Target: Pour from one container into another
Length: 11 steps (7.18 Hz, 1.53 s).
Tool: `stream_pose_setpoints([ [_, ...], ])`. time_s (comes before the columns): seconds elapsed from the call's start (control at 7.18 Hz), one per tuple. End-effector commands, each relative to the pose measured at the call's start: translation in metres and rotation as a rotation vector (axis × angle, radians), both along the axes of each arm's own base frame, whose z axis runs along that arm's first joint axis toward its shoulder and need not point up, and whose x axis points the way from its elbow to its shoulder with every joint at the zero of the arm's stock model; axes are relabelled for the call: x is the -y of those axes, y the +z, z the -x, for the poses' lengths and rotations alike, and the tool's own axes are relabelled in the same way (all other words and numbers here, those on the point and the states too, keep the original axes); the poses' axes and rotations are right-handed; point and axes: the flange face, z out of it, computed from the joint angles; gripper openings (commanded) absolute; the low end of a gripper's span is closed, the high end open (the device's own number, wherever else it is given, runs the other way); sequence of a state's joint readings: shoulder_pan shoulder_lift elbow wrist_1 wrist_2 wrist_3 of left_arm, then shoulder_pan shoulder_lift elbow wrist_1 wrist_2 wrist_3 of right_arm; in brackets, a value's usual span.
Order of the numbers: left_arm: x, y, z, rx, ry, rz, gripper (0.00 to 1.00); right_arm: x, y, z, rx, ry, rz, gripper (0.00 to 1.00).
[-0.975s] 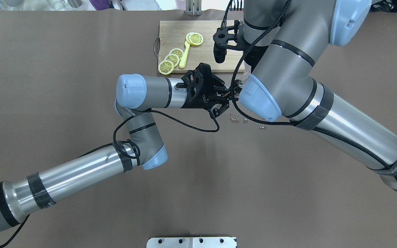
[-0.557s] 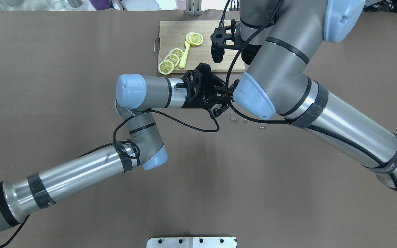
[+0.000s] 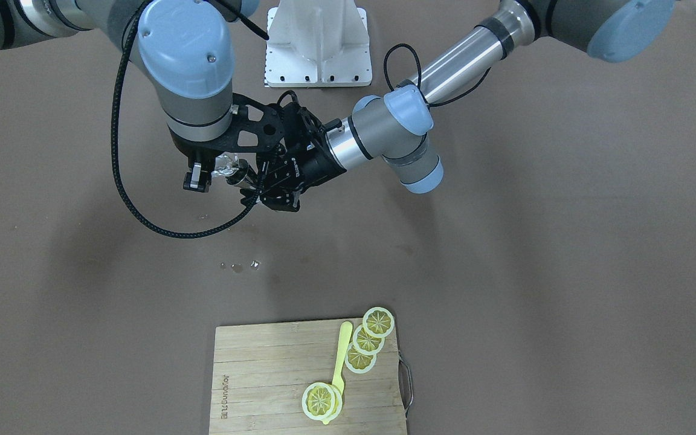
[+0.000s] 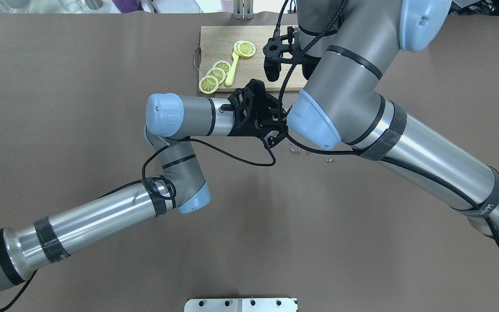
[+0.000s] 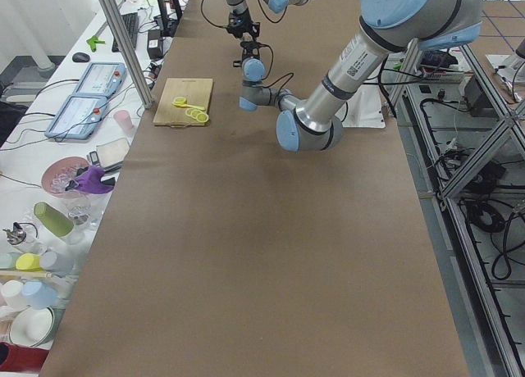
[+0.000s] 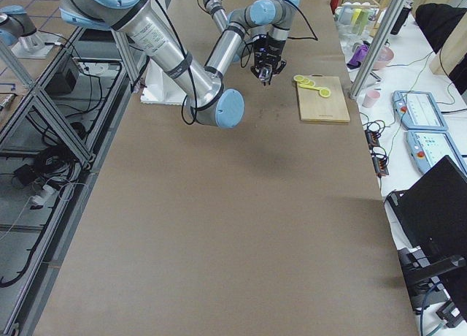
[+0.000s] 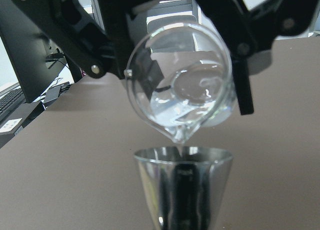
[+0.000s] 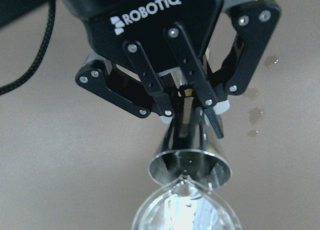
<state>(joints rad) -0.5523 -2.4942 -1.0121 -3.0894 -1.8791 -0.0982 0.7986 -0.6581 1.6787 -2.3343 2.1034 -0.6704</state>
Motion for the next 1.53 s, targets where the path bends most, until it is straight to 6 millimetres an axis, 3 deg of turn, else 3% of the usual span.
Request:
stream_pose_setpoints([
  [0.0, 0.000, 0.000, 0.000, 0.000, 0.000, 0.000, 0.00, 0.000, -0.002, 0.002, -0.010, -0.011, -0.002, 0.00],
  [0.84, 0.000, 0.000, 0.000, 0.000, 0.000, 0.000, 0.00, 0.003, -0.008, 0.002, -0.031, -0.039, -0.011, 0.00],
  [1.39, 0.001, 0.000, 0.001, -0.001, -0.001, 0.001, 0.00, -0.009, -0.012, -0.018, 0.013, -0.044, -0.059, 0.00],
])
